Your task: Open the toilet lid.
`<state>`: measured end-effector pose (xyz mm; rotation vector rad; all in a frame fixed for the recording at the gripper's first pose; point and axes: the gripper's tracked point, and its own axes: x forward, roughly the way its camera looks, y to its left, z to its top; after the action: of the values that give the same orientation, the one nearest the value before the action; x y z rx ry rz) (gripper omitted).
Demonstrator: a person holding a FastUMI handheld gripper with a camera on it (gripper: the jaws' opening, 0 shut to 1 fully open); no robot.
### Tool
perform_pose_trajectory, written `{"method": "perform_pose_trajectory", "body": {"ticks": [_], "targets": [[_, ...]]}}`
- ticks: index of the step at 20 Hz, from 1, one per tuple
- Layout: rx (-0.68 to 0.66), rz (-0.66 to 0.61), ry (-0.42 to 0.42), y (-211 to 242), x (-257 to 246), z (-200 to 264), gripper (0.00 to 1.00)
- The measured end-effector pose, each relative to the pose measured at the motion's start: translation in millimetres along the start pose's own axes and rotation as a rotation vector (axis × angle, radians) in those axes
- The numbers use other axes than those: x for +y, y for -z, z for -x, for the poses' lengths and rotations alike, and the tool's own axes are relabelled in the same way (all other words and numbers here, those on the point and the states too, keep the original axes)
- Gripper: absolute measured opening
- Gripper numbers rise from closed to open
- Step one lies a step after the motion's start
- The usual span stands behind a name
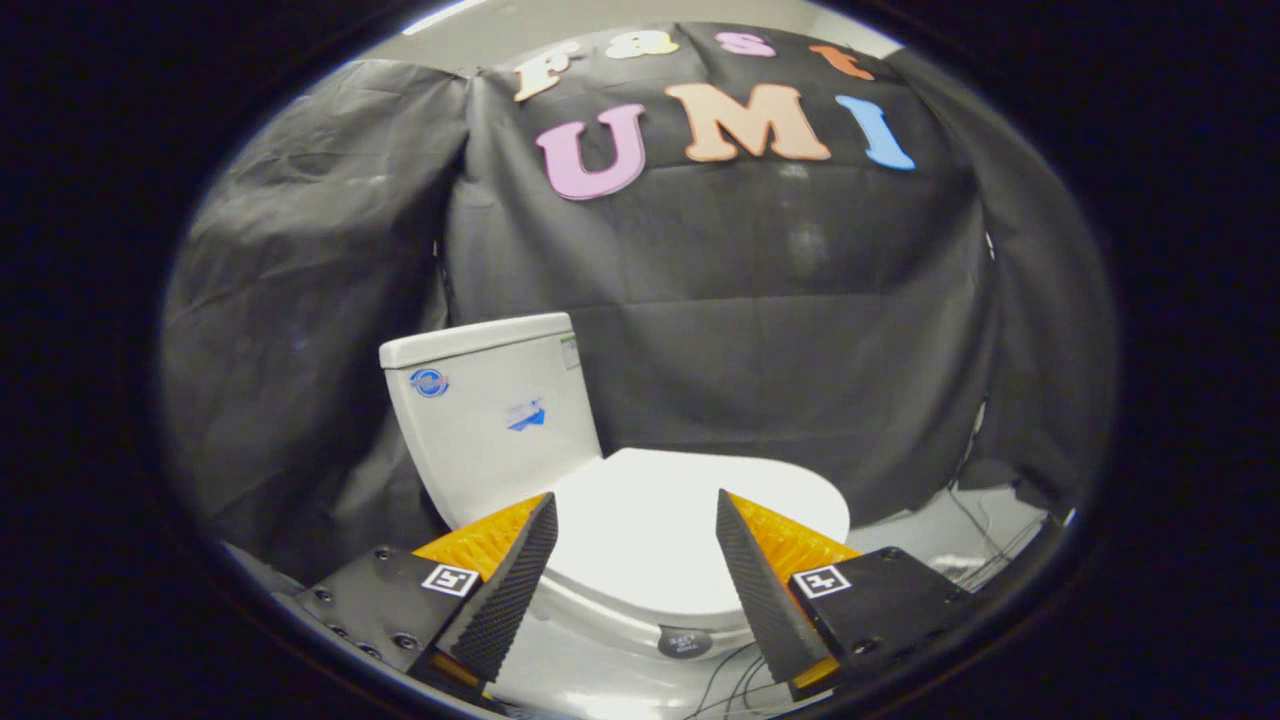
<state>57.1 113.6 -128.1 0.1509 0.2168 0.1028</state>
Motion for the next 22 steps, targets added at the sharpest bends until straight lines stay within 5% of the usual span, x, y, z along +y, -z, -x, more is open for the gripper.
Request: {"method": "perform_pose_trajectory", "body": {"ticks": [8, 14, 19, 22], "targets": [[0.082, -0.375, 0.062, 50.8, -38.8, 11.4, 0.98], [0.205, -0.473, 0.140, 100.8, -53.6, 16.3, 0.98], [0.173, -0.469, 0.035, 73.8, -14.9, 17.7, 0.98], [0.227, -0.548, 0.057, 102.4, -12.8, 21.0, 0.99]]}}
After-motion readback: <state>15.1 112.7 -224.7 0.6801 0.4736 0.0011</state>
